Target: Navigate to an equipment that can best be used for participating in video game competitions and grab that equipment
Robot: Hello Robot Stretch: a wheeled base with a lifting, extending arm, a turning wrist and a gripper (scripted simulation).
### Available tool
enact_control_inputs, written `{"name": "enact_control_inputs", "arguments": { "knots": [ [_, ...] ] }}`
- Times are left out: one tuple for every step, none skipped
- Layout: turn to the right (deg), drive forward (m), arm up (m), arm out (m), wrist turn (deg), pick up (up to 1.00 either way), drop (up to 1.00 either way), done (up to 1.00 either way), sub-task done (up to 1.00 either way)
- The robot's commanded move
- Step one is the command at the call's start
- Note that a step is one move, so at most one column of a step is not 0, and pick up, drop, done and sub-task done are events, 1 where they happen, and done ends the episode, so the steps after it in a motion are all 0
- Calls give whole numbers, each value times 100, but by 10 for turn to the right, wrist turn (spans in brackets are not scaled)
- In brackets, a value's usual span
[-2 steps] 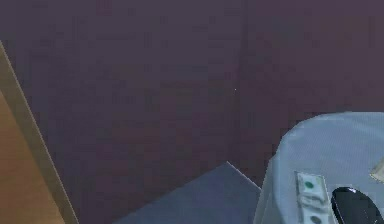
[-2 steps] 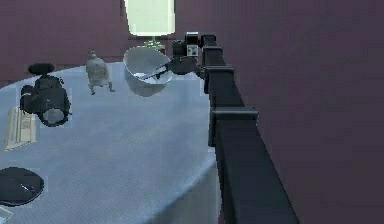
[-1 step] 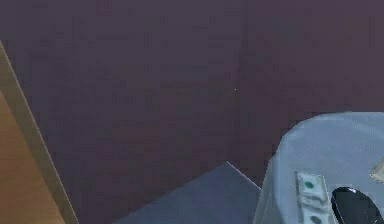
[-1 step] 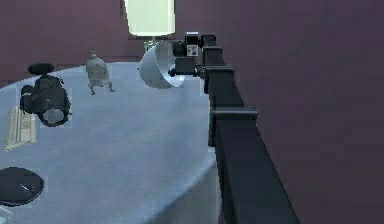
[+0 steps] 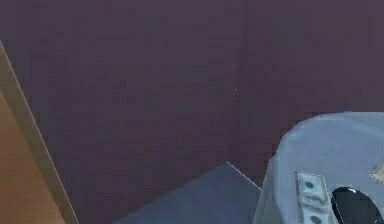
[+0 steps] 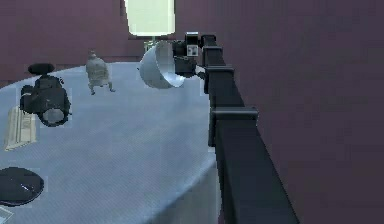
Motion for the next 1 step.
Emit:
{"name": "enact_control_inputs", "arguments": {
  "knots": [
    [0, 0, 0, 0, 0, 100, 0, 0, 0]
  ]
}}
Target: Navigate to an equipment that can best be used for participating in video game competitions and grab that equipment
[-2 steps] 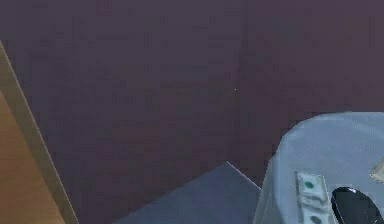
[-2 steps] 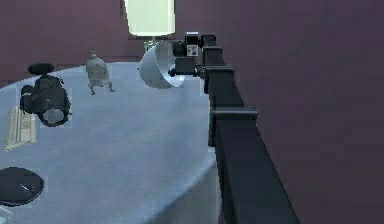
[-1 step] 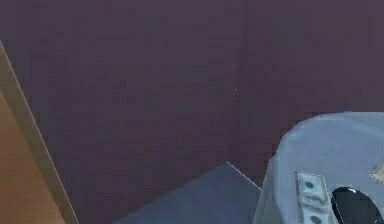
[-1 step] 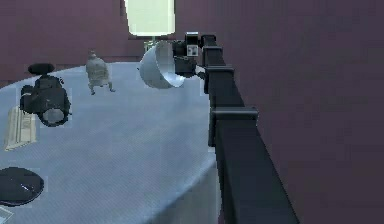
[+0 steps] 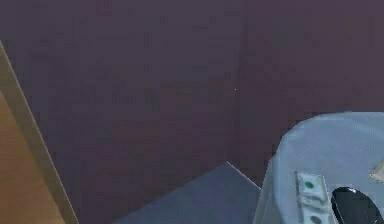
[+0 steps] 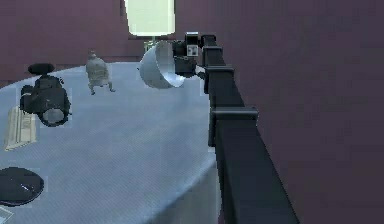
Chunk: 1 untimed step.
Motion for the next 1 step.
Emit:
{"name": "enact_control_inputs", "arguments": {
  "knots": [
    [0, 0, 0, 0, 0, 0, 0, 100, 0]
  ]
}}
